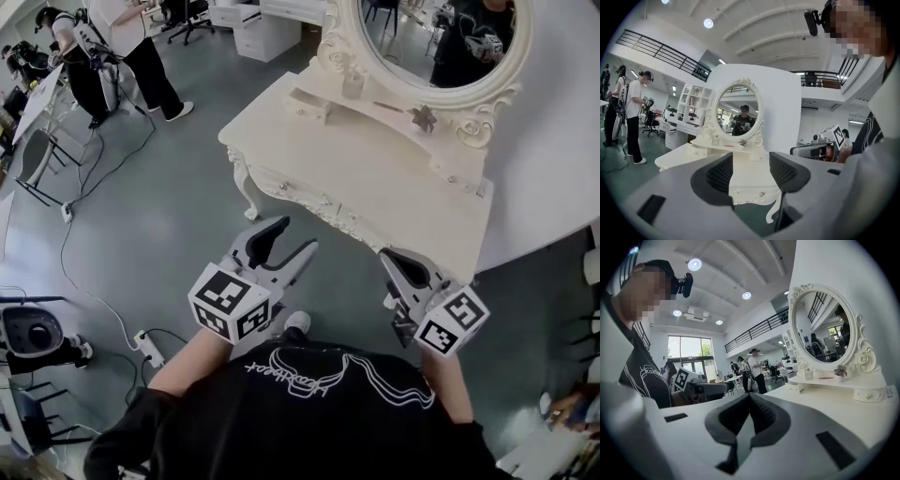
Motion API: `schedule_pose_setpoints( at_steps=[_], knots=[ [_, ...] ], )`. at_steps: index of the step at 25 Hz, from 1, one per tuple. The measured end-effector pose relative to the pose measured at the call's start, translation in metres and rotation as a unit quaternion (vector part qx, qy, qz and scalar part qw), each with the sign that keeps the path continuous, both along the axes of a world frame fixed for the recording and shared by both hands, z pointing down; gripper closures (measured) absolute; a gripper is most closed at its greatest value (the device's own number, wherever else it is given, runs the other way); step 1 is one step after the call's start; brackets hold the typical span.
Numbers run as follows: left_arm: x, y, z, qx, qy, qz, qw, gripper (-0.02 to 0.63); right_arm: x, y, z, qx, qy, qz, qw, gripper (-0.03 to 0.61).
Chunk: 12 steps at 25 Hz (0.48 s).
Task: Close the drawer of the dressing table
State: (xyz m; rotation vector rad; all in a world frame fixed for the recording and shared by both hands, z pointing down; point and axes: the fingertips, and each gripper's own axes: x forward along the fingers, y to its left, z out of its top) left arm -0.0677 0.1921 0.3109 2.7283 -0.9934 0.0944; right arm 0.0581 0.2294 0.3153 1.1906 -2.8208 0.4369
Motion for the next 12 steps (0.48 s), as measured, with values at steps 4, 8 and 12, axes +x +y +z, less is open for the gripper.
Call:
schedule_pose_setpoints(
  at_steps=[4, 8, 12],
  knots=[
    [-0.002, -0.047, 0.005, -0.003, -0.008, 0.002, 1.0000, 0.357, 0.001, -0.040, 0.005, -0.006, -0.002, 0.014, 1.000, 0.575],
    [-0.009, -0.085, 0.011, -0.008, -0.013, 0.004, 0.9999, 0.342, -0.003, -0.074, 0.007, -0.009, -0.004, 0.026, 1.000, 0.575],
    [-0.019, -0.115, 0.019, -0.011, -0.020, 0.007, 0.9997, 0.336, -0.014, -0.101, 0.008, -0.011, -0.001, 0.032, 0.999, 0.575]
  ],
)
